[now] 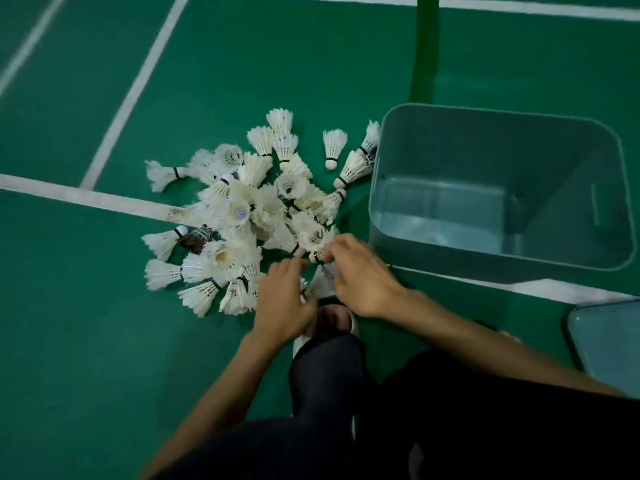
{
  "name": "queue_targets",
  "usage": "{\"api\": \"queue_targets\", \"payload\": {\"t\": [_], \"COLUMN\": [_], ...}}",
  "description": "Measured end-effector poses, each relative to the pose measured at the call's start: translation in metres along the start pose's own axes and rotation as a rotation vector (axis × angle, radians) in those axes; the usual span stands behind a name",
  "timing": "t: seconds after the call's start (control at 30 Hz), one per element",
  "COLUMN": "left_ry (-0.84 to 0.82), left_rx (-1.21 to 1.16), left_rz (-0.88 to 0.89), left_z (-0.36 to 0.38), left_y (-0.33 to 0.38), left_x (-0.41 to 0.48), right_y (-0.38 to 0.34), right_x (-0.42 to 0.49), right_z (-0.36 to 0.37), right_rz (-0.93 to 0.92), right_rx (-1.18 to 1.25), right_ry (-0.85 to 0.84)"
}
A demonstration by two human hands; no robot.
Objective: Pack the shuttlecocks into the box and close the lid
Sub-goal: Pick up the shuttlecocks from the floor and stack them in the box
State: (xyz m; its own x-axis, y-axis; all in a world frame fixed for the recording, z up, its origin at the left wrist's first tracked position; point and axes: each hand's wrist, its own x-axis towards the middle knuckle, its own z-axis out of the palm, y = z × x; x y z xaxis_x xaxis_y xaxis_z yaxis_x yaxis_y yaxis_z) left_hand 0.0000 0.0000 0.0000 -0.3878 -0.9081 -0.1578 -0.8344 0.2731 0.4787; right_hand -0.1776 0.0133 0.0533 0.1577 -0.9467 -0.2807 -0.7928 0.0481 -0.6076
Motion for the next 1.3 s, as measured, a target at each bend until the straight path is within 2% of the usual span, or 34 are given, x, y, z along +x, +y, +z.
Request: {"api": "queue_targets", "payload": {"t": [0.1, 0.17, 0.27, 0.43, 0.53, 0.67, 0.77, 0.9, 1.0, 1.17, 1.3], "left_ry": [-0.194, -0.256, -0.253, 0.040, 0.169, 0.268, 0.198, -0.072, -0.188, -0.260, -0.215], "left_rx": [0.371, 0.421, 0.365, 0.060, -0.172, -0.160, -0.052, 0.068, 0.104, 0.232, 0.211], "left_rz": [0.032, -0.025, -0.086, -0.172, -0.158, -0.077, -0.005, 0.101, 0.149, 0.155, 0.146], "left_z": [0.007, 0.010, 0.010, 0.000, -0.002, -0.005, -0.004, 0.001, 0.002, -0.001, 0.007], "left_y": [0.004, 0.010, 0.017, 0.012, 0.006, 0.007, 0.012, 0.015, 0.020, 0.026, 0.022], "left_x": [0.004, 0.015, 0.030, 0.023, 0.019, 0.026, 0.035, 0.052, 0.061, 0.072, 0.069], "right_y": [0.001, 0.001, 0.007, 0.010, 0.019, 0.030, 0.031, 0.035, 0.037, 0.042, 0.046], "right_x": [0.003, 0.004, 0.005, 0.003, 0.006, 0.006, 0.002, 0.006, 0.000, -0.020, -0.046], "right_z": [0.007, 0.006, 0.005, 0.029, 0.038, 0.042, 0.048, 0.045, 0.038, 0.019, 0.000], "right_rz": [0.047, 0.088, 0.162, 0.222, 0.186, 0.117, 0.151, 0.191, 0.170, 0.209, 0.273], "right_rx": [-0.202, -0.224, -0.158, -0.015, 0.030, 0.030, -0.036, -0.142, -0.162, -0.146, -0.158], "right_ry": [-0.139, -0.150, -0.007, 0.169, 0.178, 0.236, 0.233, 0.208, 0.207, 0.118, 0.031]}}
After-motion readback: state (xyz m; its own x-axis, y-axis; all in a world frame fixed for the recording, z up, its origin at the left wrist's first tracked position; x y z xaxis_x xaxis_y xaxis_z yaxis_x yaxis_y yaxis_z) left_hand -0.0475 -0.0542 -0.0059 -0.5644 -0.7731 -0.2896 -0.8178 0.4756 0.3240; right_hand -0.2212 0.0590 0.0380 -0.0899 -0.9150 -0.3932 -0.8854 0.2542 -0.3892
